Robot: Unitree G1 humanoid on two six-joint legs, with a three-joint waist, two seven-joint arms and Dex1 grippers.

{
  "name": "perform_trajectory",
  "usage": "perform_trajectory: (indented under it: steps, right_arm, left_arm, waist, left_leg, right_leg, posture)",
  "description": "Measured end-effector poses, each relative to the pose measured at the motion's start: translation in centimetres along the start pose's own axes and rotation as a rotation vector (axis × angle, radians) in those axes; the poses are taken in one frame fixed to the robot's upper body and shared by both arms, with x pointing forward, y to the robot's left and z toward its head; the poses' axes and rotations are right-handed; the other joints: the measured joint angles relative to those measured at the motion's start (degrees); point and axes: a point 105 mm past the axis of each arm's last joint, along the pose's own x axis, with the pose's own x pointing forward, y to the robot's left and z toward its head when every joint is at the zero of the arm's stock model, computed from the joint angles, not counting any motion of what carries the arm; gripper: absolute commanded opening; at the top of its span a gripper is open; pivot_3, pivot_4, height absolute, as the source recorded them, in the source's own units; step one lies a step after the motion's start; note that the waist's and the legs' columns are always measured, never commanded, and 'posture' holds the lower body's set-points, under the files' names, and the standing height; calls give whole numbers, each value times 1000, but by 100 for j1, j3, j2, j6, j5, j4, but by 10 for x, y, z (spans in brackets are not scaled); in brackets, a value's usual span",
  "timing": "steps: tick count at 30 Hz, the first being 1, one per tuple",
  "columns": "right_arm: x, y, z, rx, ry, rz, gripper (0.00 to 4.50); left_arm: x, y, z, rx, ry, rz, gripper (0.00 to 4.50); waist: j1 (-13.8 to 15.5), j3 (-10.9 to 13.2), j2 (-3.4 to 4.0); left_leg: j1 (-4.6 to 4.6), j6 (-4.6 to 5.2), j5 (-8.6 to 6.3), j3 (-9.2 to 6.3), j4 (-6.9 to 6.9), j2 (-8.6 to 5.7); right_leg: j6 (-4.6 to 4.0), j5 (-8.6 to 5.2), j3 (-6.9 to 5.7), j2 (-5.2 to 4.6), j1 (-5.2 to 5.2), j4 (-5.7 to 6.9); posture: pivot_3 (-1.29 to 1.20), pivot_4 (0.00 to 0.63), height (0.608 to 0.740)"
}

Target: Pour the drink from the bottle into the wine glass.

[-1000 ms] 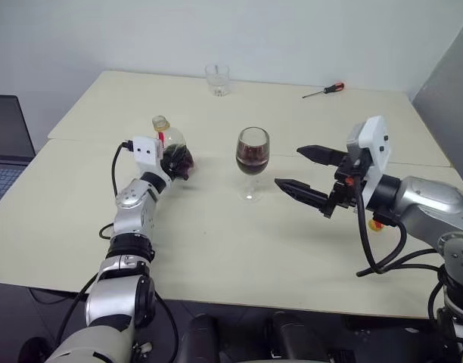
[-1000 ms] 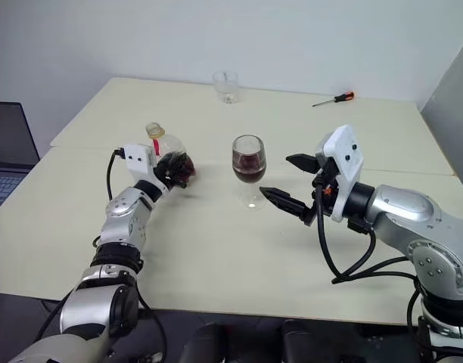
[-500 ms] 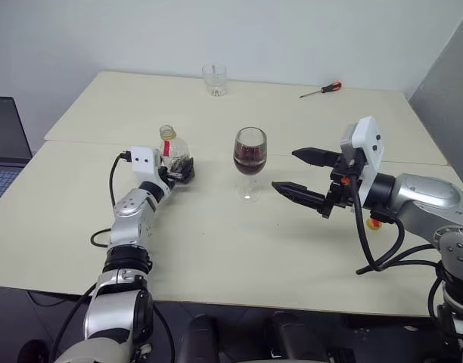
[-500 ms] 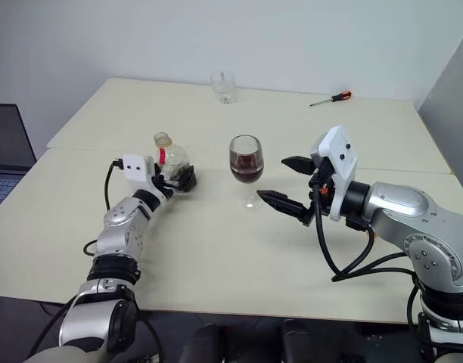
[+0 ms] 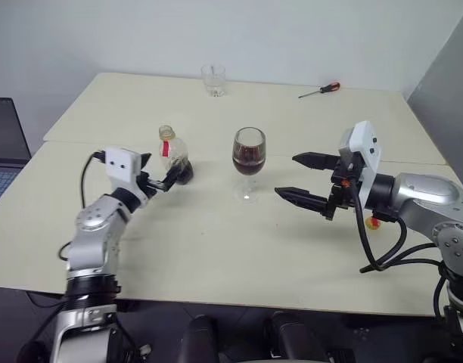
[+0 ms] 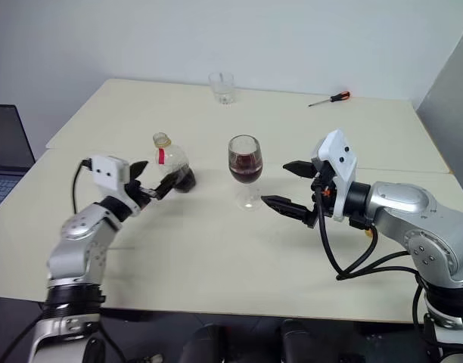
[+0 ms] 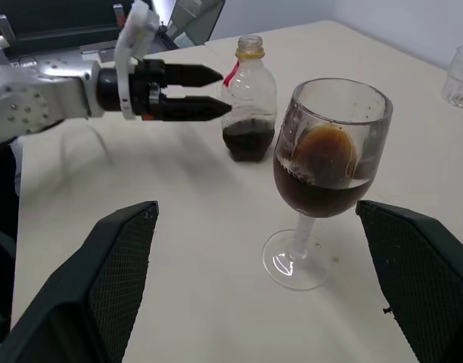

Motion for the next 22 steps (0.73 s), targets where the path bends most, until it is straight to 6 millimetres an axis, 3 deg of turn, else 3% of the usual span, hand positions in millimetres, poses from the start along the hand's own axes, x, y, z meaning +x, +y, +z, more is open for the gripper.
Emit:
perform_trajectory:
  steps: [4, 6, 10, 13, 15, 18, 22]
  right_arm:
    - [0, -3, -4, 5, 13, 11, 4500]
    - [-5, -6, -5, -6, 36, 10, 4500]
    - [-27, -23, -1, -27, 66, -43, 4500]
    - [-36, -29, 2, -44, 66, -43, 4500]
    - [-41, -33, 2, -58, 81, -41, 4500]
    - [-45, -37, 2, -61, 85, -27, 4500]
    - [-45, -33, 4, -70, 82, 21, 4500]
  left_arm:
    - [-15, 2, -2, -12, 61, -49, 4463]
    - [-22, 4, 10, -22, 60, -96, 4463]
    - [-37, 16, 66, 22, 58, -246, 4463]
    - [-38, 1, 119, 11, -8, -427, 4463]
    - [-43, -14, 139, 29, -7, -557, 4463]
    - [-47, -27, 138, 27, 40, -673, 4463]
    - [-44, -33, 115, -21, 135, -741, 4463]
  waist:
    - [0, 2, -1]
    - [2, 4, -4]
    - [19, 8, -9]
    - [32, 8, -7]
    - [16, 9, -2]
    - [-20, 15, 14]
    - [-29, 16, 16]
  left_leg:
    - [-2, 0, 0, -1, -1, 1]
    - [-3, 0, 0, -2, -1, 1]
    - [-4, 0, -1, -2, -4, 0]
    - [-2, 0, -1, 0, -3, -3]
    - [-2, 0, -1, 1, -8, -4]
    - [2, 1, -1, 2, -12, -1]
    - [2, 1, -1, -6, -12, 8]
  right_leg:
    - [-1, -1, -1, -2, -2, -2]
    - [8, -9, -4, -2, -2, -3]
    - [9, -25, -11, -3, -2, -8]
    - [8, -29, -12, -4, 1, -14]
    - [8, -29, -6, -3, 1, -22]
    - [1, -34, 0, 0, -3, -17]
    - [-19, -47, -6, 12, -10, 7]
  posture:
    - [0, 150, 740]
    - [0, 150, 740]
    - [0, 150, 740]
    - [0, 150, 740]
    - [0, 150, 740]
    - [0, 150, 740]
    - [0, 150, 740]
